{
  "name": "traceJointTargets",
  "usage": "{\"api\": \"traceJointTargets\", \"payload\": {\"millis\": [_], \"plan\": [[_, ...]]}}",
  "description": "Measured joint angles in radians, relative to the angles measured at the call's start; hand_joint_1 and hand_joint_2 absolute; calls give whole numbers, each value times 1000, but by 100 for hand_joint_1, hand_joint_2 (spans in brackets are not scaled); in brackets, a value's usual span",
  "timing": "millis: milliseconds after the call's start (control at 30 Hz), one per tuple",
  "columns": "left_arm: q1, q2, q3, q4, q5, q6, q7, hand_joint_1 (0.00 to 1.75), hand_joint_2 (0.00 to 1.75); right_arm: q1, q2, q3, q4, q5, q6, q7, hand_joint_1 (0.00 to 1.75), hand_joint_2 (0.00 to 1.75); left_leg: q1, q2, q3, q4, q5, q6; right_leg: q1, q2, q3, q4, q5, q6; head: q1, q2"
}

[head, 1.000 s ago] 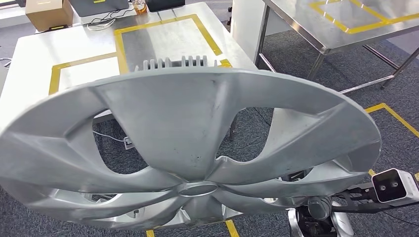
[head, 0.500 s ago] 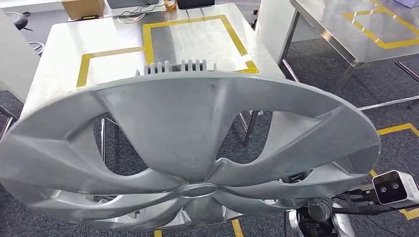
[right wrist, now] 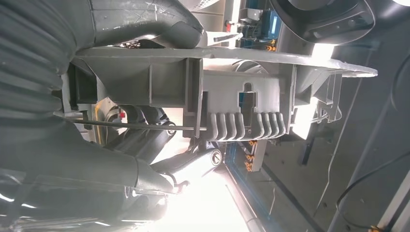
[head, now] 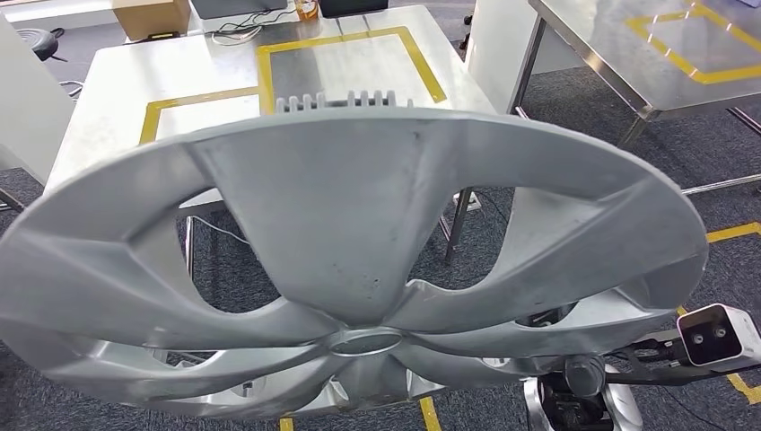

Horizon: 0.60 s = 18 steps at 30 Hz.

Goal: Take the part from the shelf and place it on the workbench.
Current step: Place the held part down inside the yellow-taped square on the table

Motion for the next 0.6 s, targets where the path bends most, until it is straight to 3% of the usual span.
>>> {"api": "traceJointTargets", "payload": {"millis": [67, 200, 233, 333, 367, 400, 433, 500, 533, 600], "plan": [[-3, 0, 5, -1, -6, -3, -1, 0, 175, -1, 0, 1, 0, -4, 0, 0, 171, 175, -6, 4, 36, -78, 18, 9, 5, 0, -1, 1, -2, 6, 1, 0], [-6, -1, 17, -3, -15, -9, -4, 0, 175, -2, -1, 3, 0, -7, 0, 1, 171, 175, -7, 0, 48, -98, 25, 32, 4, -2, -10, 14, -12, 24, 2, 0], [-7, -2, 19, -4, -16, -9, -4, 0, 175, -3, -1, 4, 0, -7, 0, 1, 171, 175, -4, -1, 53, -104, 30, 38, 3, -2, -26, 47, -29, 23, 4, 0], [-8, -4, 22, -6, -16, -9, -4, 0, 175, -3, -3, 5, 1, -8, 0, 1, 171, 175, -3, -4, 53, -107, 34, 45, 1, -1, -121, 239, -105, 18, 6, 0], [-8, -5, 23, -6, -16, -9, -4, 0, 175, -2, -4, 5, 1, -8, 0, 1, 171, 175, -4, -6, 53, -107, 34, 45, 1, 0, -144, 281, -115, 21, 6, 0], [-8, -6, 24, -6, -16, -9, -4, 0, 175, -2, -5, 6, 2, -8, 0, 1, 171, 175, -4, -8, 53, -107, 34, 45, 0, 0, -147, 284, -109, 27, 6, 0], [-8, -6, 25, -6, -16, -10, -4, 0, 175, -2, -5, 6, 2, -8, 0, 1, 171, 175, -4, -10, 54, -106, 33, 44, -1, -1, -129, 244, -88, 35, 6, 0], [-9, -8, 26, -6, -19, -14, -5, 0, 175, -3, -6, 6, 2, -8, 0, 1, 171, 175, -6, -16, 53, -100, 30, 39, -2, 0, -58, 100, -34, 45, 6, 0], [-9, -8, 26, -6, -22, -16, -5, 0, 175, -3, -6, 6, 2, -8, 0, 1, 171, 175, -8, -18, 52, -96, 27, 34, -2, 0, -28, 42, -14, 42, 6, 0], [-8, -9, 27, -7, -27, -18, -5, 0, 175, -4, -7, 6, 2, -9, 0, 2, 171, 175, -10, -19, 49, -90, 23, 23, 2, 1, -7, 1, -1, 27, 5, 0]]}}
